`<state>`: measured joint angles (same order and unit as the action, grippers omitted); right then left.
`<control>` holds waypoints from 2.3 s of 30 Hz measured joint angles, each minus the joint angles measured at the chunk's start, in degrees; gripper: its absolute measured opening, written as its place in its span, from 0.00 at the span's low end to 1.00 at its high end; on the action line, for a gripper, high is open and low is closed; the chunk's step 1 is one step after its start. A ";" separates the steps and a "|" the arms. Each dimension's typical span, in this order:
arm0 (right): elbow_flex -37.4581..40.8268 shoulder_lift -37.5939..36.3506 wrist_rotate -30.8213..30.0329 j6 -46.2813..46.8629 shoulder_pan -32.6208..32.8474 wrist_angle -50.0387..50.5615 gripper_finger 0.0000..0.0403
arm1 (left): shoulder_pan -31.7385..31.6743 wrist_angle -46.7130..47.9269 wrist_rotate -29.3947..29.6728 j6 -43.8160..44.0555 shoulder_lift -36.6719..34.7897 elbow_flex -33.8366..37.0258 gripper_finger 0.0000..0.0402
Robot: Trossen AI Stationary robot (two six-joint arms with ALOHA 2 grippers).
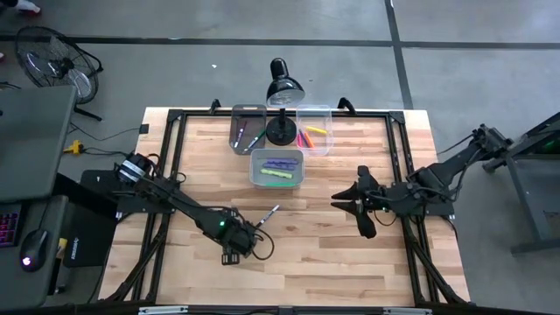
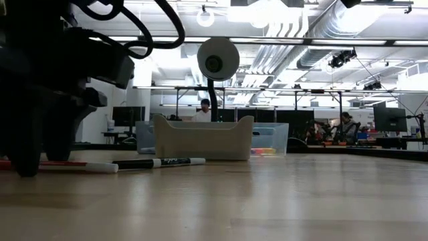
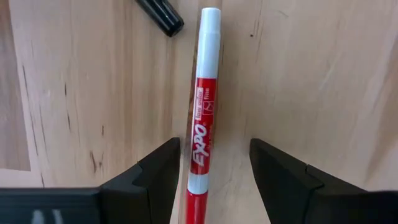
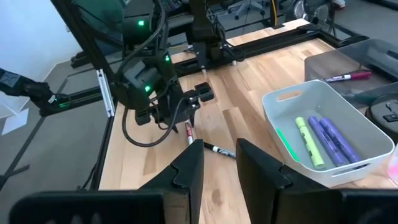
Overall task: Pick & Place Markers
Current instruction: Put the medium red marker into the black bin
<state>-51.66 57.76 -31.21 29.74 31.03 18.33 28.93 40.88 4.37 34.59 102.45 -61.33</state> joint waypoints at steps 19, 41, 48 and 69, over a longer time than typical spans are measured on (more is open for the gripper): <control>0.00 0.02 -0.12 0.44 1.33 0.02 0.21 | -0.04 -0.49 -1.63 -3.20 0.13 0.14 0.27; 0.00 0.02 0.11 0.85 1.39 0.05 0.21 | -0.04 -1.43 -2.30 -1.15 0.17 0.27 0.08; 0.00 0.02 0.29 2.37 1.39 3.90 0.21 | -0.04 -1.54 -2.28 -0.05 -0.03 0.32 0.08; 0.00 0.02 -10.26 6.45 5.50 14.44 0.21 | -7.77 -1.93 7.90 -6.49 -8.98 -8.86 0.08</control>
<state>-51.66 57.78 -41.47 36.18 36.53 32.77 21.15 38.95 12.27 28.11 93.47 -70.19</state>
